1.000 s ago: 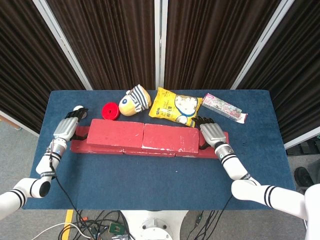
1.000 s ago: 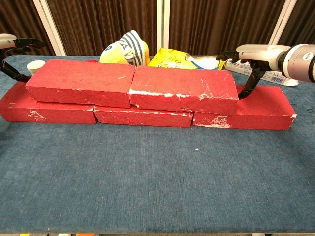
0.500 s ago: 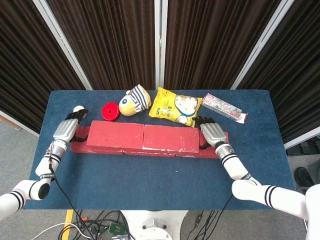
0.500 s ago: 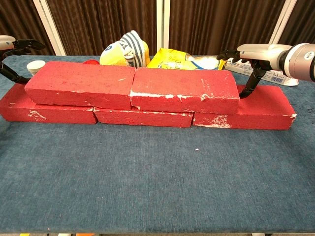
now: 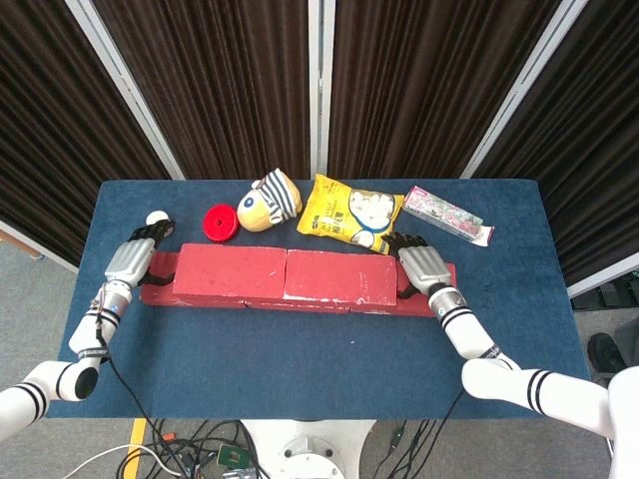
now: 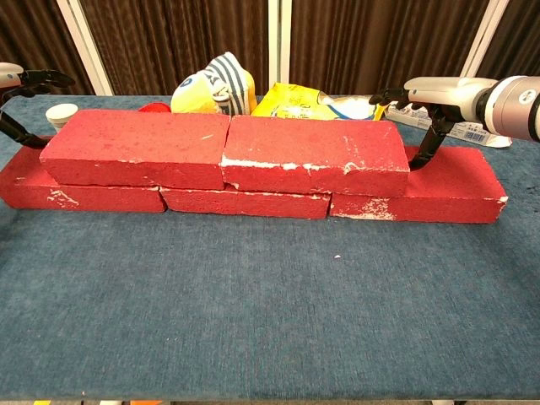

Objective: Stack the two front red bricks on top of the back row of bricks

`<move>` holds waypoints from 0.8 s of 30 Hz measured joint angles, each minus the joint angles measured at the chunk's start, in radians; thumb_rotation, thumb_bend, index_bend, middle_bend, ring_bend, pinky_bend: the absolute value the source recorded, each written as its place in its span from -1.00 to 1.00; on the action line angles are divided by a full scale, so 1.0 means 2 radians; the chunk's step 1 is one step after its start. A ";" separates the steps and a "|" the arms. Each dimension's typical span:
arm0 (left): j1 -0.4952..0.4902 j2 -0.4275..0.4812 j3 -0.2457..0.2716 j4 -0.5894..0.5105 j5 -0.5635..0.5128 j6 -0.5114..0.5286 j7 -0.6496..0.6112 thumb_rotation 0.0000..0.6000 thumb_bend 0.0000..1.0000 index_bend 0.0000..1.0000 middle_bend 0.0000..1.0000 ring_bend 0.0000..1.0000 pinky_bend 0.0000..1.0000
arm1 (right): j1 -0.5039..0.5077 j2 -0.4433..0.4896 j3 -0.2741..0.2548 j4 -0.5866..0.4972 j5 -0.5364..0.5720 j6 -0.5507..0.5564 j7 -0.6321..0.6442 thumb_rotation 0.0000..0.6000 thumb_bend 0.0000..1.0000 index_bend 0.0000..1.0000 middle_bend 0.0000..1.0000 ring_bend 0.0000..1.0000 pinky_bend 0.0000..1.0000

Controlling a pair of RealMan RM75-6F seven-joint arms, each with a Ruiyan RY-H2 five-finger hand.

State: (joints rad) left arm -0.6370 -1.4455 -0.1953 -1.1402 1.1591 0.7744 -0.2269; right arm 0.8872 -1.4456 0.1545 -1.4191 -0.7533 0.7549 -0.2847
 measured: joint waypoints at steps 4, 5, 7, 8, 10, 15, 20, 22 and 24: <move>0.000 -0.001 0.000 0.002 -0.001 -0.001 0.000 1.00 -0.82 -0.99 -1.00 -1.00 -1.00 | 0.001 -0.001 0.000 0.001 0.002 -0.001 -0.001 1.00 -0.81 -1.00 -1.00 -1.00 -1.00; 0.000 -0.002 0.000 0.003 -0.002 -0.001 0.000 1.00 -0.82 -0.99 -1.00 -1.00 -1.00 | 0.001 -0.002 0.000 0.001 0.002 -0.001 -0.001 1.00 -0.81 -1.00 -1.00 -1.00 -1.00; -0.001 -0.002 -0.001 0.005 -0.003 -0.003 -0.001 1.00 -0.82 -0.99 -1.00 -1.00 -1.00 | 0.001 -0.001 0.000 0.001 0.002 -0.001 -0.001 1.00 -0.81 -1.00 -1.00 -1.00 -1.00; -0.001 -0.003 -0.001 0.005 -0.002 -0.003 -0.001 1.00 -0.82 -0.99 -1.00 -1.00 -1.00 | 0.001 -0.001 0.000 0.002 0.002 -0.001 -0.001 1.00 -0.81 -1.00 -1.00 -1.00 -1.00; -0.001 -0.002 -0.001 0.004 -0.001 -0.002 -0.002 1.00 -0.82 -0.99 -1.00 -1.00 -1.00 | 0.002 -0.001 0.000 0.002 0.003 -0.001 -0.001 1.00 -0.81 -1.00 -1.00 -1.00 -1.00; 0.001 0.000 0.000 0.001 0.000 0.001 -0.002 1.00 -0.82 -0.99 -1.00 -1.00 -1.00 | 0.001 0.002 0.000 0.000 0.003 0.001 0.000 1.00 -0.81 -1.00 -1.00 -1.00 -1.00; 0.002 0.001 0.001 -0.002 0.000 0.002 -0.001 1.00 -0.82 -0.99 -1.00 -1.00 -1.00 | 0.000 0.005 0.001 -0.002 0.002 0.002 0.000 1.00 -0.81 -1.00 -1.00 -1.00 -1.00; 0.002 0.001 0.001 -0.002 -0.001 0.002 0.000 1.00 -0.82 -0.99 -1.00 -1.00 -1.00 | 0.000 0.005 0.001 -0.003 0.002 0.002 0.000 1.00 -0.81 -1.00 -1.00 -1.00 -1.00; 0.002 0.001 0.000 -0.002 -0.002 0.001 0.000 1.00 -0.82 -0.99 -1.00 -1.00 -1.00 | 0.000 0.004 0.001 -0.002 0.002 0.002 0.001 1.00 -0.81 -1.00 -1.00 -1.00 -1.00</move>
State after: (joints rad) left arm -0.6328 -1.4428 -0.1948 -1.1433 1.1556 0.7764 -0.2269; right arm 0.8868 -1.4368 0.1556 -1.4241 -0.7491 0.7594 -0.2836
